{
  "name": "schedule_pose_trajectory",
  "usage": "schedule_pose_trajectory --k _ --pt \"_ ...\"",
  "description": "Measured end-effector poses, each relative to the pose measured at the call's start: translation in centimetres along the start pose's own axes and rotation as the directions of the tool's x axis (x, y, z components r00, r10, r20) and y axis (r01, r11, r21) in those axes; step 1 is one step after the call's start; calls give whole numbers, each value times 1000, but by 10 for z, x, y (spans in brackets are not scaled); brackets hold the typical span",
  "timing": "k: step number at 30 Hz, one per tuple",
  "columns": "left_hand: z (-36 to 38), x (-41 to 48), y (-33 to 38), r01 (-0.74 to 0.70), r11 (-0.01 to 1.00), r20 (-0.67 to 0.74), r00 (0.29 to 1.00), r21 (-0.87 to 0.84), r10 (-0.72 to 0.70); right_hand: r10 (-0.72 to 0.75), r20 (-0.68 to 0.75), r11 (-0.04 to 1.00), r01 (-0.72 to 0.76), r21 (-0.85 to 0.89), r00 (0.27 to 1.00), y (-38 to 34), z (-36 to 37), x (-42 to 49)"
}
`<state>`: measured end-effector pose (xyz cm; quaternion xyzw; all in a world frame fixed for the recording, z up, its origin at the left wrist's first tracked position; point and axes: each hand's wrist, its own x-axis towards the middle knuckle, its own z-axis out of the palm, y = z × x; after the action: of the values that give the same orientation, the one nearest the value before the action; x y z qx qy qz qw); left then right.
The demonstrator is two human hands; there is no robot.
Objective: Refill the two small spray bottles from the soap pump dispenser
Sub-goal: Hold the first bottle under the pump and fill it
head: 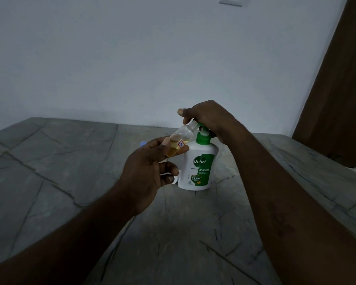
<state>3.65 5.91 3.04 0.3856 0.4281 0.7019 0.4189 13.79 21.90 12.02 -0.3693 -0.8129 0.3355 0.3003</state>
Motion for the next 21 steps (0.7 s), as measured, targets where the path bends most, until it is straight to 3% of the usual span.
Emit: schedule_pose_trajectory --k 7,17,21 --pt "1 0 2 3 1000 4 1000 -11 -3 -31 -26 999 31 7 999 -1 -1 0" --pt "1 -1 1 28 1000 -26 999 1 -28 59 66 992 -66 110 996 5 5 0" --pt "1 0 1 27 1000 -24 999 1 -27 22 47 999 -24 46 999 5 4 0"
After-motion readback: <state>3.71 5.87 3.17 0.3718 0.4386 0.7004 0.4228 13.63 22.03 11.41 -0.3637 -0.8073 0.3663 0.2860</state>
